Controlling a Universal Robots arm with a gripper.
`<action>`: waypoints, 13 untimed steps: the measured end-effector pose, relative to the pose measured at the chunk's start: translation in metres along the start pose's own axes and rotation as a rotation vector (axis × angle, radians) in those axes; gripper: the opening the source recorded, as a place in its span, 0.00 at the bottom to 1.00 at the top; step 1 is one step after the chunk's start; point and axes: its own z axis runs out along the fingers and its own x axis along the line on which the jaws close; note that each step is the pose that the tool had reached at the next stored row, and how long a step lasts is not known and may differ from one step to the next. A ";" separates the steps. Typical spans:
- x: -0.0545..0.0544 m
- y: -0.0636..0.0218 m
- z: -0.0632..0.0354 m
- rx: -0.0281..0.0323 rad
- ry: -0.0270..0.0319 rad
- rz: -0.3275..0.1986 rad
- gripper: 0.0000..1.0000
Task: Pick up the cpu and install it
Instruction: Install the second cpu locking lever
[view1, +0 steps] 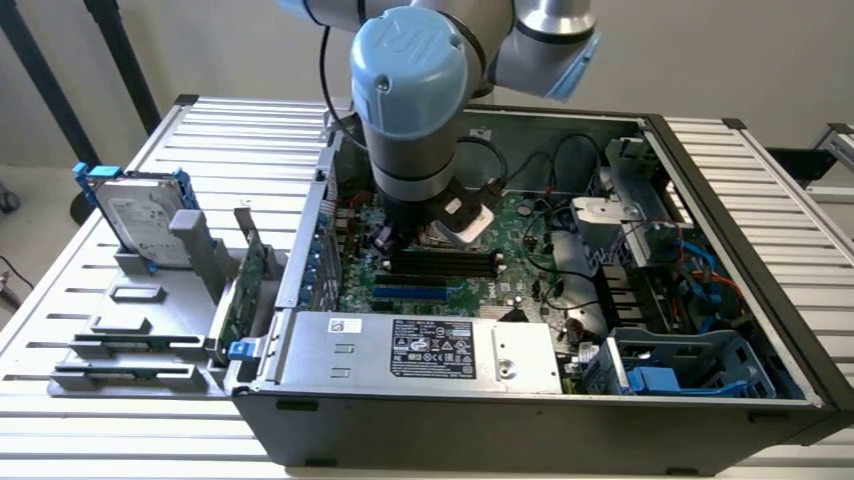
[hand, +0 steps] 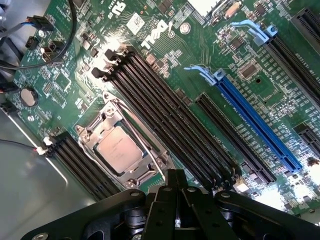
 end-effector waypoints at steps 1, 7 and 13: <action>0.000 -0.0006 0.0009 0.0001 -0.0003 0.000 0.11; 0.002 -0.0047 0.0058 0.0009 -0.0010 -0.003 0.11; 0.001 -0.0051 0.0104 0.0019 -0.0015 -0.005 0.11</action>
